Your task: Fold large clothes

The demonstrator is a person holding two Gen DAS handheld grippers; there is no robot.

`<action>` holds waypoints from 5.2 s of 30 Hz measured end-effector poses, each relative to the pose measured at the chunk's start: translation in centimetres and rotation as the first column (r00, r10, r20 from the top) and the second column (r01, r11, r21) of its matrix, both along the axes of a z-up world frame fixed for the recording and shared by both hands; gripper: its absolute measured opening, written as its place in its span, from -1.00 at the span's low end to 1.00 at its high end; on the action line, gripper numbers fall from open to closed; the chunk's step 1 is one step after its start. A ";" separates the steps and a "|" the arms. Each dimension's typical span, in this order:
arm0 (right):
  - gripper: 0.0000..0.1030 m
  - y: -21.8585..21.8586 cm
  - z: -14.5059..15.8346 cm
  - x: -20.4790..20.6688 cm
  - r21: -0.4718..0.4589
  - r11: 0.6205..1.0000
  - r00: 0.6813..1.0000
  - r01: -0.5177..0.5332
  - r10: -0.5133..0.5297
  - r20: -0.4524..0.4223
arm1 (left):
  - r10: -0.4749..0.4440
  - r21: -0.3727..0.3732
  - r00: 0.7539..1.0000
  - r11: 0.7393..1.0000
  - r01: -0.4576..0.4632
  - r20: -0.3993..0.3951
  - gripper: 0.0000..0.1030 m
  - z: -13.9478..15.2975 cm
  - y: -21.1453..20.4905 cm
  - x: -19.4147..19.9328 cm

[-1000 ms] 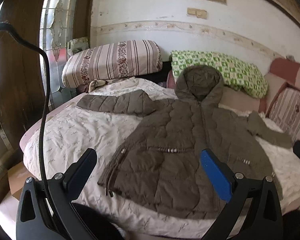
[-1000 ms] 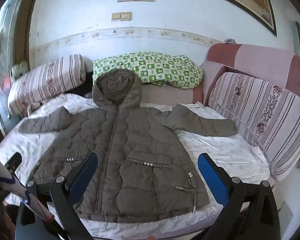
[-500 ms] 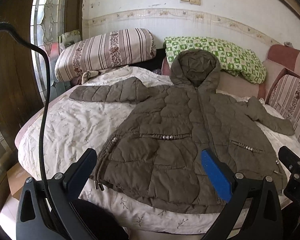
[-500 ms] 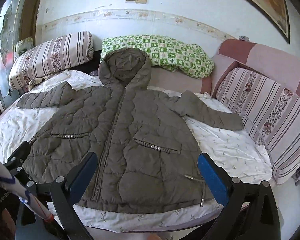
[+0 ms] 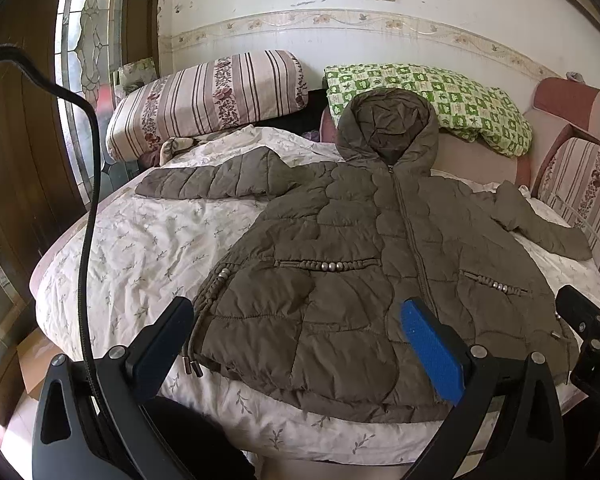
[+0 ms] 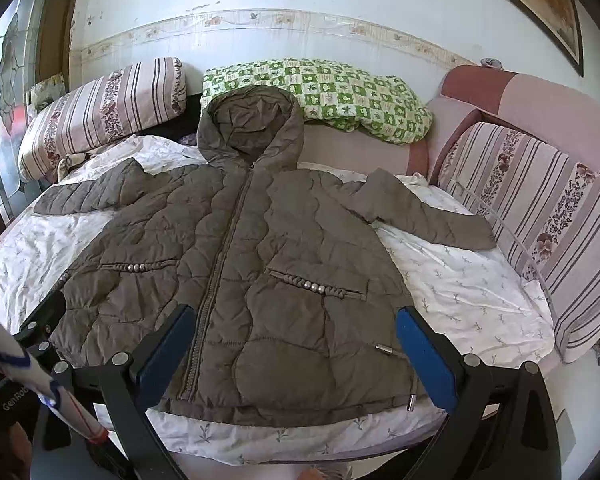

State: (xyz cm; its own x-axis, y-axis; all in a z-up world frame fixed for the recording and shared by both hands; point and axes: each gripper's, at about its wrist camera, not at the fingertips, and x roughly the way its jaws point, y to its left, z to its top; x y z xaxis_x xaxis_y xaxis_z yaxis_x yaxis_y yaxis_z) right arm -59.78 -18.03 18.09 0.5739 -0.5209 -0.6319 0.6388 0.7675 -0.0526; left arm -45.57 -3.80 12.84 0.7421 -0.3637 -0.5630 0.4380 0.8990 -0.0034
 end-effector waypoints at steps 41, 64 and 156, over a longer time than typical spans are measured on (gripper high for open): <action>0.90 -33.0 -8.0 -5.5 0.679 0.724 0.928 0.119 -0.325 0.184 | -0.201 0.026 0.976 0.979 0.204 -0.088 1.00 -3.8 -13.7 14.7; 0.04 -56.6 -17.0 -8.5 0.661 0.536 0.669 0.525 -0.740 0.068 | -0.211 0.026 0.964 0.976 0.218 -0.161 1.00 -5.8 -15.2 17.8; -0.69 -11.7 -7.4 38.1 0.391 0.865 0.949 -0.316 0.294 0.118 | -0.010 -0.047 0.968 0.999 -0.002 -0.249 1.00 -4.5 -6.7 23.7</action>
State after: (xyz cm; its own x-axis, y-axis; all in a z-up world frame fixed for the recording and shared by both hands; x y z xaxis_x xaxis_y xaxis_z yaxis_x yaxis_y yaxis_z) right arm -21.68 -29.68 10.74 0.7009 -0.0241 -0.7128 0.3625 0.8727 0.3270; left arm -21.87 -10.45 8.29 0.5790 -0.3964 -0.7125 0.4217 0.8935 -0.1545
